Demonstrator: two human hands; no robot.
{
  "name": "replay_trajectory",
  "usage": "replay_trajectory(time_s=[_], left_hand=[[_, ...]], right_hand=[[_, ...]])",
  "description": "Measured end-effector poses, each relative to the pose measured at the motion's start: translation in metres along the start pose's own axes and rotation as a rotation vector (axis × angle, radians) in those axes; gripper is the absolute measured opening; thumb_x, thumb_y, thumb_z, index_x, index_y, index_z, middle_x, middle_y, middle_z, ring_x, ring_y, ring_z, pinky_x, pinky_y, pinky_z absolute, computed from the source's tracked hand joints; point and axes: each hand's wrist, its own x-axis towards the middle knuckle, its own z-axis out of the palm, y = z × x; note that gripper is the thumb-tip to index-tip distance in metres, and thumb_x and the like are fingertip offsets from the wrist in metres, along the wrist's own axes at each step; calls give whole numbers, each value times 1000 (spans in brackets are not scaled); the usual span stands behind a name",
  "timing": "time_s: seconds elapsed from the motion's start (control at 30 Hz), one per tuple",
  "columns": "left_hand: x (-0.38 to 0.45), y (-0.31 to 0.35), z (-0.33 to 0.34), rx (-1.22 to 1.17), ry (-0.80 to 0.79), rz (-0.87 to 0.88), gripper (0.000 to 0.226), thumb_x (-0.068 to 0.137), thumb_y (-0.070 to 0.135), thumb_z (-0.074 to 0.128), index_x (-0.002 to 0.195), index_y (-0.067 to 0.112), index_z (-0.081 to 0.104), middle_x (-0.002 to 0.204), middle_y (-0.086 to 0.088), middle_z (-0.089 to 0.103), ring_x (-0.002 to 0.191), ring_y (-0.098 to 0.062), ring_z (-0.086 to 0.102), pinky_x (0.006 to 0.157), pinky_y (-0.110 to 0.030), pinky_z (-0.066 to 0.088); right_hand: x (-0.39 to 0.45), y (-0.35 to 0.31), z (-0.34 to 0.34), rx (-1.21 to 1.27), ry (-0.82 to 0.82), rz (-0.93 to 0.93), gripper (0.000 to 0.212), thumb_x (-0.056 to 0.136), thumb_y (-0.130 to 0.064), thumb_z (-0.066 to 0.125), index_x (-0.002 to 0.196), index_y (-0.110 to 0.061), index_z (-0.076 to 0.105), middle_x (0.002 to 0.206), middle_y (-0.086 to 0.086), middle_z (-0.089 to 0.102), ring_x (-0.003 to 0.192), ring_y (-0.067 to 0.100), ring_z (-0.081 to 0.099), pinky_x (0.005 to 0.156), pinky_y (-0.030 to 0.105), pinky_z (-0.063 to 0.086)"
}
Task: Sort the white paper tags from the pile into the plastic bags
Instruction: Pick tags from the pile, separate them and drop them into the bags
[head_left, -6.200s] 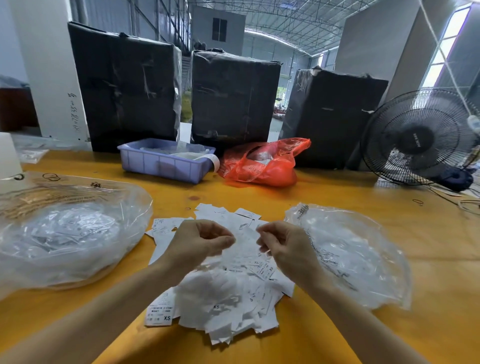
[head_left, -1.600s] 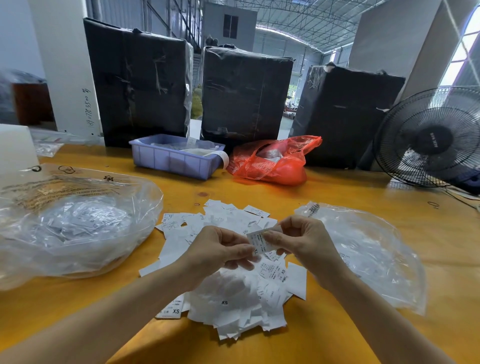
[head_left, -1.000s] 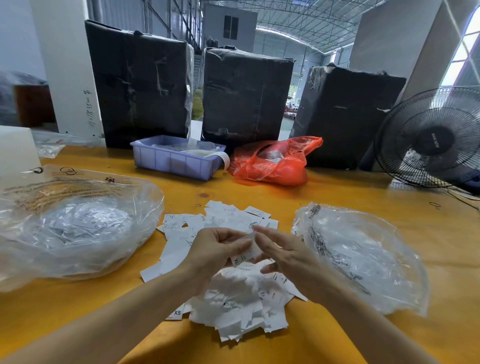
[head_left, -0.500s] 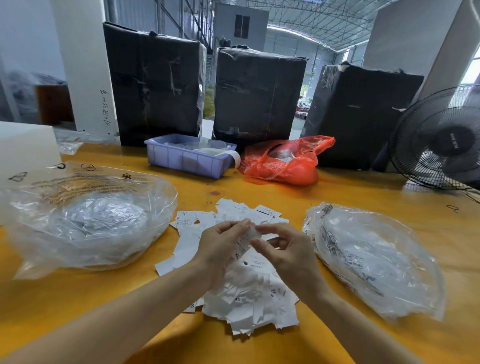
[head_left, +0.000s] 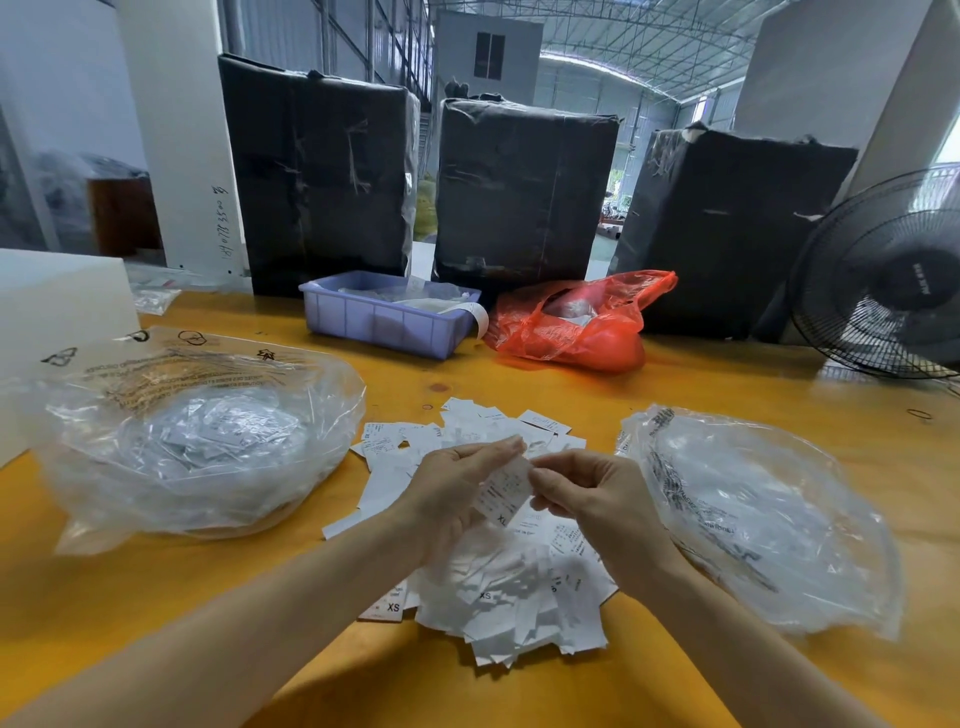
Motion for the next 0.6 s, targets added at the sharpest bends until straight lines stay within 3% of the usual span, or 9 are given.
replay_trajectory(time_s=[0.1, 0.2, 0.3, 0.4, 0.5, 0.6], left_hand=[[3, 9, -10, 288, -35, -14, 28, 76, 18, 75, 100, 3, 71, 81, -9, 67, 65, -15, 57, 56, -21, 45], [7, 27, -24, 471, 28, 51, 19, 75, 15, 78, 89, 3, 72, 75, -7, 68, 63, -15, 52, 54, -20, 39], [11, 66, -53, 621, 230, 188, 7, 77, 17, 77, 77, 16, 70, 71, 2, 66, 61, -8, 53, 47, -13, 38], [6, 105, -105, 785, 483, 265, 10, 78, 18, 76, 82, 20, 68, 78, 1, 66, 70, -8, 59, 53, -17, 42], [-1, 121, -158, 949, 686, 196, 10, 79, 9, 74, 88, 9, 69, 81, -6, 67, 73, -17, 62, 65, -28, 51], [-5, 116, -184, 1130, 741, 55, 8, 77, 0, 72, 84, 2, 69, 83, -11, 66, 76, -21, 61, 70, -34, 51]], right_hand=[[-1, -2, -2, 40, 3, 54, 10, 82, -4, 68, 77, -12, 73, 66, 8, 71, 58, 15, 65, 61, 25, 52], [0, -2, -5, 63, -7, 99, 6, 84, -5, 65, 85, -8, 71, 71, 9, 72, 62, 17, 68, 64, 25, 54], [1, -6, -11, 14, -9, 73, 8, 86, -5, 63, 88, -7, 70, 75, 9, 73, 63, 17, 68, 62, 24, 53], [4, -16, -26, -57, 18, 10, 9, 84, -6, 64, 86, -9, 72, 75, 9, 73, 61, 17, 68, 57, 22, 55], [11, -31, -52, -138, 32, -41, 9, 81, -10, 66, 85, -11, 73, 75, 8, 74, 58, 18, 67, 51, 18, 53], [24, -39, -90, -291, 28, 15, 12, 74, -22, 69, 81, -15, 76, 74, 7, 74, 56, 21, 67, 46, 21, 52]])
